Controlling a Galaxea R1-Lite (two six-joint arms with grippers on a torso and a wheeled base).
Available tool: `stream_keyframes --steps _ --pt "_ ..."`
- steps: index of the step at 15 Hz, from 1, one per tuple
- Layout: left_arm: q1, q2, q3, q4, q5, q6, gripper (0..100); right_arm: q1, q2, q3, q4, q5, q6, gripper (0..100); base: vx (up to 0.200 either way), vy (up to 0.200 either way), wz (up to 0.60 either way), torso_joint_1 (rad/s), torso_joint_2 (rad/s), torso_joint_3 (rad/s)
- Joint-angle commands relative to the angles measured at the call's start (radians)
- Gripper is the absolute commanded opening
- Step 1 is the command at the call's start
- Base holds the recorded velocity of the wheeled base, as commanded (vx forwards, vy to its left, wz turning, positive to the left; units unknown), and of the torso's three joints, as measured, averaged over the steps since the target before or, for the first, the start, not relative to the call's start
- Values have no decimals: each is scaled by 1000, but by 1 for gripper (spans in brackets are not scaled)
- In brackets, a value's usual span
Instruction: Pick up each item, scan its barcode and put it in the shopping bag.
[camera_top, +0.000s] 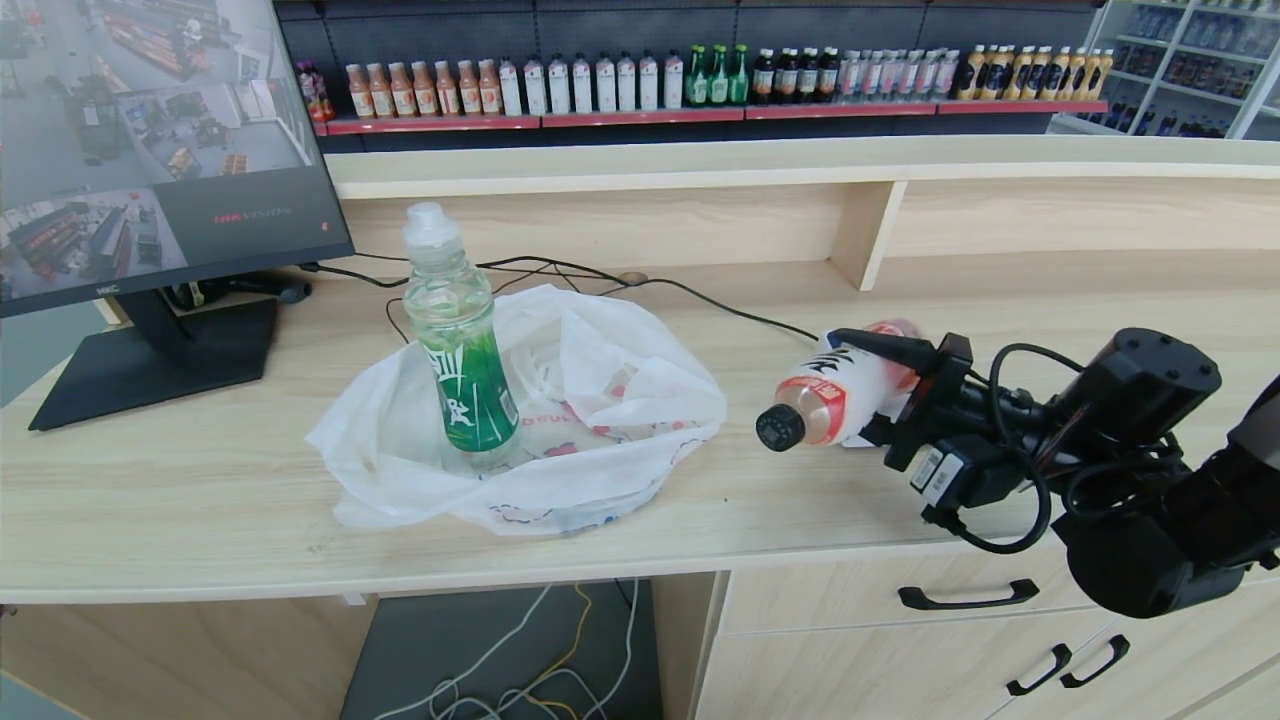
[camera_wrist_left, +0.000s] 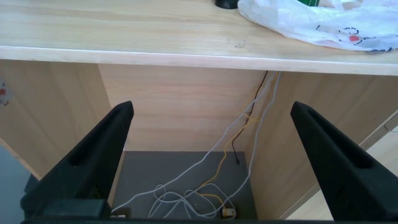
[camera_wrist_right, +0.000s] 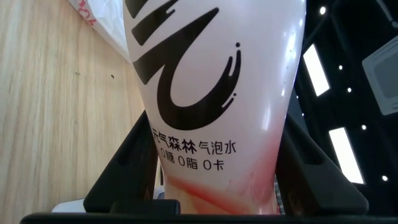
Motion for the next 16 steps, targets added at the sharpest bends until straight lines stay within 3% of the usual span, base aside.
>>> stream_keyframes --steps 1,16 --pt "0 0 0 0 0 0 100 5 2 2 1 1 0 0 0 0 0 0 0 0" --pt "0 0 0 0 0 0 100 45 -27 -10 1 -19 43 0 0 0 0 0 0 0"
